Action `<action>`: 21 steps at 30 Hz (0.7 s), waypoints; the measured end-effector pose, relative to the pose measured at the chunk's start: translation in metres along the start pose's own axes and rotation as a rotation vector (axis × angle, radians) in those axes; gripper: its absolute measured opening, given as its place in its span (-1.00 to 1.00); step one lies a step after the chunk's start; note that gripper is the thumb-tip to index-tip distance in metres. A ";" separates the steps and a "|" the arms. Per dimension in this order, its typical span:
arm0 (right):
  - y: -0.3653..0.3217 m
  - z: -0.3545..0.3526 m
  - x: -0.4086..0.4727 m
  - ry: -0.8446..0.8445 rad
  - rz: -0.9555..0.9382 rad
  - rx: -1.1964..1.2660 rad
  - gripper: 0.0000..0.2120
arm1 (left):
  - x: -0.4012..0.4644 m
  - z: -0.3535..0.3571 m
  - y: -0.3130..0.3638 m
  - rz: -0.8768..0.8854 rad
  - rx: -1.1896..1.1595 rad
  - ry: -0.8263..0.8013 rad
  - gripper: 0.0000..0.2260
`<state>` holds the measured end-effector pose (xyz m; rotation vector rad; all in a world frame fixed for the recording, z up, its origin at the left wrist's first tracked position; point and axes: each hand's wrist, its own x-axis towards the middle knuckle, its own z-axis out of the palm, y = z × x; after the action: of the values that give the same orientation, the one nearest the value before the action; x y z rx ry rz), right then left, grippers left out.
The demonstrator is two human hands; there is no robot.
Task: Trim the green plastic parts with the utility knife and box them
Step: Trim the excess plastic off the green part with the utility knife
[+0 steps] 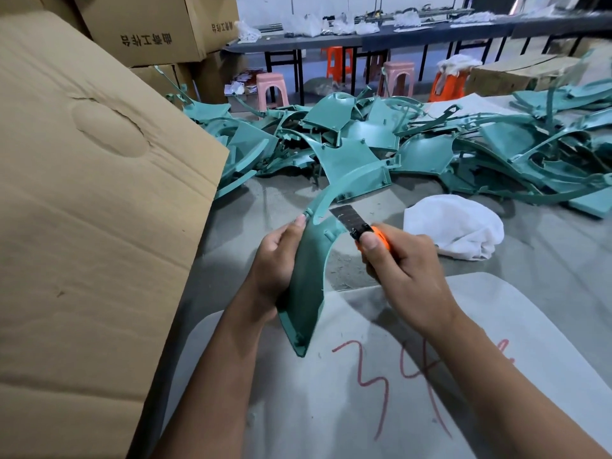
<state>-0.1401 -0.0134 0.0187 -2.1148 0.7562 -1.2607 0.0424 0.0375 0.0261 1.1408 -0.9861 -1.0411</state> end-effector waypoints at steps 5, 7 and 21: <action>0.003 -0.003 0.001 0.005 0.065 -0.030 -0.48 | 0.001 0.001 -0.004 0.069 0.034 0.014 -0.52; 0.000 -0.003 -0.001 -0.024 0.018 0.051 -0.54 | 0.002 0.002 -0.005 0.067 -0.002 -0.005 -0.56; -0.007 -0.001 -0.004 -0.024 -0.002 0.056 -0.50 | 0.010 0.000 -0.019 0.062 0.046 0.119 -0.50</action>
<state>-0.1412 -0.0062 0.0214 -2.0827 0.6999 -1.2411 0.0424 0.0263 0.0080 1.1891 -0.9493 -0.8951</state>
